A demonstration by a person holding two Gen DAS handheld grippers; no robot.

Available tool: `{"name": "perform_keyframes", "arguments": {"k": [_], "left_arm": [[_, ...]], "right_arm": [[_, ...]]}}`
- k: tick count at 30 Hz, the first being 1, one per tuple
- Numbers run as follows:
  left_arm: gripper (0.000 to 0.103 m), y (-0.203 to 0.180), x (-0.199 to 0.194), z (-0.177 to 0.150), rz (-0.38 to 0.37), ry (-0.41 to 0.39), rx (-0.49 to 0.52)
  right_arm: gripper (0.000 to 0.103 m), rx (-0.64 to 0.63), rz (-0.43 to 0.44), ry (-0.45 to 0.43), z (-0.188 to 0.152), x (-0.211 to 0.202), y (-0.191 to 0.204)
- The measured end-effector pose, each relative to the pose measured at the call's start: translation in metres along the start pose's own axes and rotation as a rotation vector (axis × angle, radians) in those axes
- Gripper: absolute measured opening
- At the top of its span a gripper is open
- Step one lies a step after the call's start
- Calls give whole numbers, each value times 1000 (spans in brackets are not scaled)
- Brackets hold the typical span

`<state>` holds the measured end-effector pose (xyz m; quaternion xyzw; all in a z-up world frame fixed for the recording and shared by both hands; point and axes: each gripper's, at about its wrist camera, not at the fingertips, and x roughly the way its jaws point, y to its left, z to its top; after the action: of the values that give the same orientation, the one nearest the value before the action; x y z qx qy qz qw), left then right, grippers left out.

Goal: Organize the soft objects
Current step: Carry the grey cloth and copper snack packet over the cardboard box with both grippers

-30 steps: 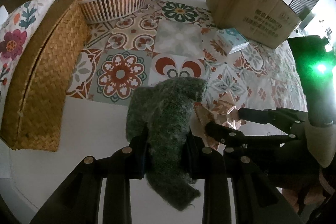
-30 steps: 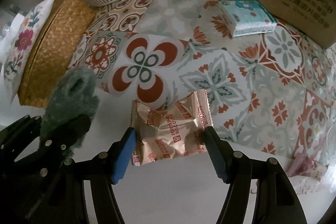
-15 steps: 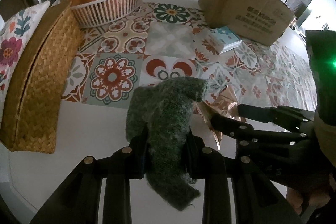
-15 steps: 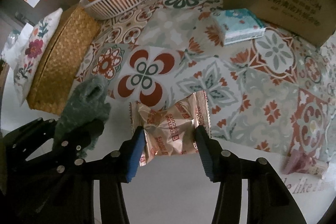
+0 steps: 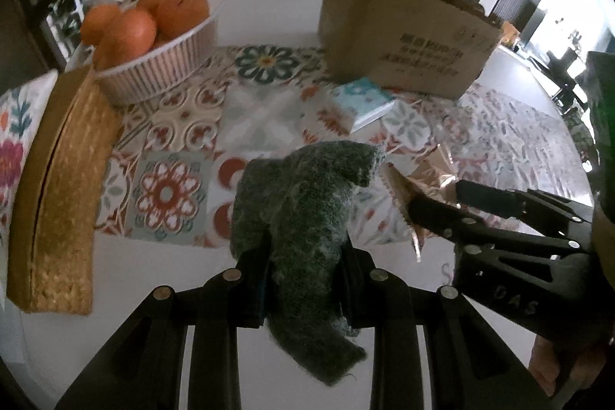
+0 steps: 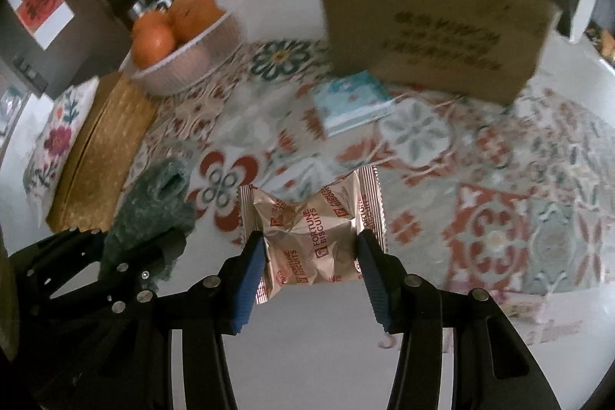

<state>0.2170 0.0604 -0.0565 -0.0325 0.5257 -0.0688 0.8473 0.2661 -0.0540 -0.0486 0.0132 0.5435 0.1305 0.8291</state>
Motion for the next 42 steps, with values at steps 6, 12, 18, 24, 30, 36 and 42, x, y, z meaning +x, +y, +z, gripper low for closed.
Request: {"name": "perform_keyframes", "arguments": {"k": [6,12,18,24,30,36,42], "left_arm": [[28,-21,-8,18,-15,-54,38],[28,-39,-19,41,-40,-111,67],[28,-53,-29,62,-52,-159,89],[28,-65,-39,85,-75,-197,104],[28,-78,-48,107,-88,-234,127],[28,-89,-49,127,-101,-255,152],[28,-98,-47,146,-113,-267,180]], "right_arm": [[50,23,-62,-87,10,-27,-19],[50,53,-89,-160,21,-51,-34],[50,78,-104,-212,35,-69,-47],[50,100,-116,-268,51,-87,-58],[50,123,-115,-312,67,-101,-69],[50,139,-119,-337,83,-110,-78],[50,153,-131,-345,100,-114,-88]]}}
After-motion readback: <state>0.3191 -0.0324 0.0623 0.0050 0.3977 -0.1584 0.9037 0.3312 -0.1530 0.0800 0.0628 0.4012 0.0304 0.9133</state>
